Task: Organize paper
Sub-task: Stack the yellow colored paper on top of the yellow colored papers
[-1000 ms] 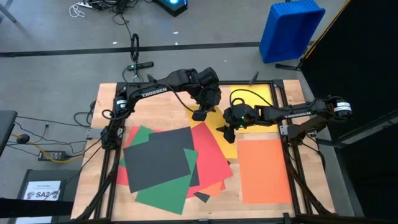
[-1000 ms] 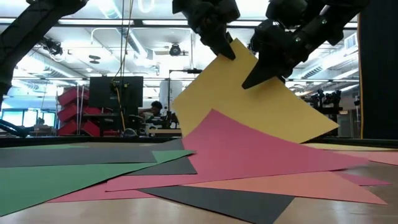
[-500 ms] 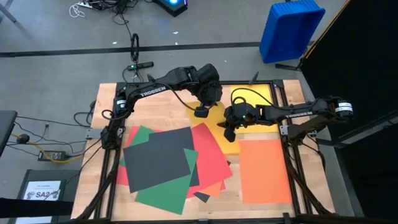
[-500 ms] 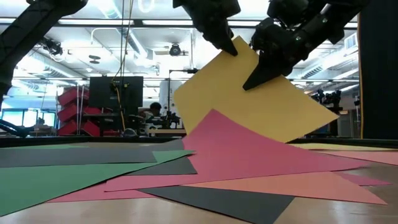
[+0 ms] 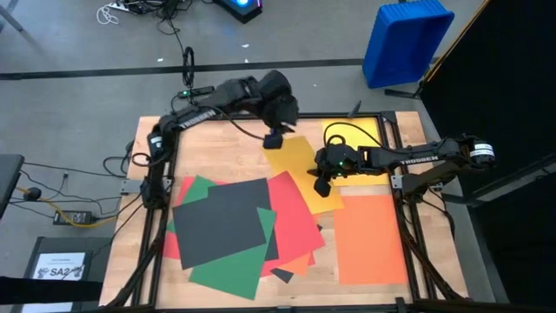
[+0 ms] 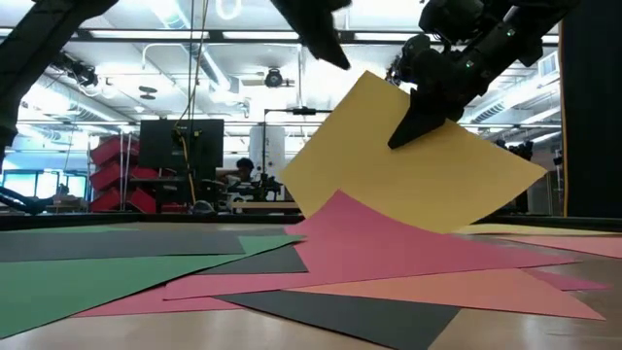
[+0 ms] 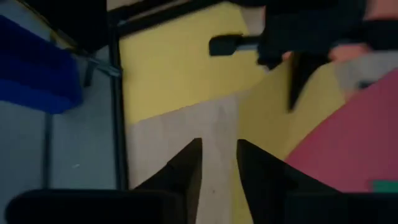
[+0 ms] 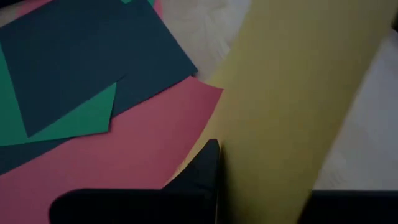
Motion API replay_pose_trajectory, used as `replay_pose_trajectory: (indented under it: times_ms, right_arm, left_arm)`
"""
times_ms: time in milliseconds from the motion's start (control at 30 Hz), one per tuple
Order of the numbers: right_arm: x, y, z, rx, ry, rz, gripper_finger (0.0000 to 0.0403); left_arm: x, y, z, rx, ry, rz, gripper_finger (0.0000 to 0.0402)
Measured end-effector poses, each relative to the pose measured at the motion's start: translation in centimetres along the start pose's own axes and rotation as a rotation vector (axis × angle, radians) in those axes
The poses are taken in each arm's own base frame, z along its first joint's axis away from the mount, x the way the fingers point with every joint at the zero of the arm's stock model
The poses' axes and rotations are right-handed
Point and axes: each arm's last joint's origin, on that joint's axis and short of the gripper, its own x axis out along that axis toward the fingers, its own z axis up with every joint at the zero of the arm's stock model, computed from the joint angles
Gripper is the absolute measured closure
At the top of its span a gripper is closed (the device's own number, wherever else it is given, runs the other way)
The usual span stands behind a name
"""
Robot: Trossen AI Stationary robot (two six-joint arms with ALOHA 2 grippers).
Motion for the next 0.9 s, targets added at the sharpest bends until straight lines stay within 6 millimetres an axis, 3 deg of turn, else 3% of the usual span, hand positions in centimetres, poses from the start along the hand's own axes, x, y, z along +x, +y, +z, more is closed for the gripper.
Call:
replay_pose_trajectory:
  times_ms: [67, 167, 433, 533, 600, 767, 900]
  right_arm:
    - [0.0, 0.0, 0.0, 0.001, -0.002, -0.008, 0.0403]
    - [0.0, 0.0, 0.0, 0.001, -0.002, -0.012, 0.0403]
    - [-0.3, 0.0, 0.1, 0.003, -0.014, -0.013, 0.0403]
    - [-0.5, 0.0, 0.2, 0.003, -0.022, -0.011, 0.0403]
    - [-0.6, 0.0, 0.3, 0.004, -0.029, -0.008, 0.0403]
    - [-0.9, 0.0, 0.4, 0.004, -0.039, -0.006, 0.0403]
    - [-0.9, 0.0, 0.5, 0.004, -0.049, -0.003, 0.0403]
  left_arm:
    - [-1.5, 0.7, -0.7, -0.046, -0.045, -0.078, 0.0299]
    - [-2.0, 1.7, -2.1, -0.123, -0.114, -0.211, 0.0292]
    - [2.4, 2.4, -6.8, -0.256, -0.050, -0.281, 0.0307]
    - [2.5, 2.6, -8.6, -0.316, -0.077, -0.220, 0.0317]
    - [1.4, 2.6, -9.7, -0.347, -0.125, -0.162, 0.0323]
    - [-2.5, 0.8, -12.6, -0.424, -0.265, 0.081, 0.0335]
    - [-2.4, -2.3, -16.6, -0.527, -0.405, 0.166, 0.0336]
